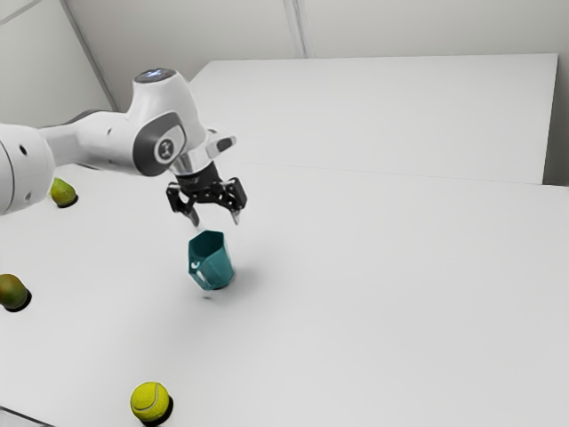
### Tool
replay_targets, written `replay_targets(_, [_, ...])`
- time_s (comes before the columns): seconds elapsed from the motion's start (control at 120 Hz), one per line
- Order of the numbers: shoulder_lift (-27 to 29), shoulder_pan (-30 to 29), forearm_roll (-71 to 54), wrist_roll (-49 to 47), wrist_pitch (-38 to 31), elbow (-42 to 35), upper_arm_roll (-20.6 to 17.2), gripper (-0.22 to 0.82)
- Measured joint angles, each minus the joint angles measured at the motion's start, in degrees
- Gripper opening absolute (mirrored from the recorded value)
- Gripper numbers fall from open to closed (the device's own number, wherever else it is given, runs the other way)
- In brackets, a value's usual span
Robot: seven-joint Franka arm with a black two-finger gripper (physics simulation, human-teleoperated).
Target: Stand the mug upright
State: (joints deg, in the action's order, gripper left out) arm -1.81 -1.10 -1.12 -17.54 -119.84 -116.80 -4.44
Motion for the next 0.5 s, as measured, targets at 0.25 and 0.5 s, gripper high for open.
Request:
replay_targets(0.25, [1.06,0.32,-2.49,1.65,3.67,5.36,0.39,0.59])
replay_targets(0.5, [1.00,-0.33,-4.64,4.33,11.05,15.89,-0.05,0.60])
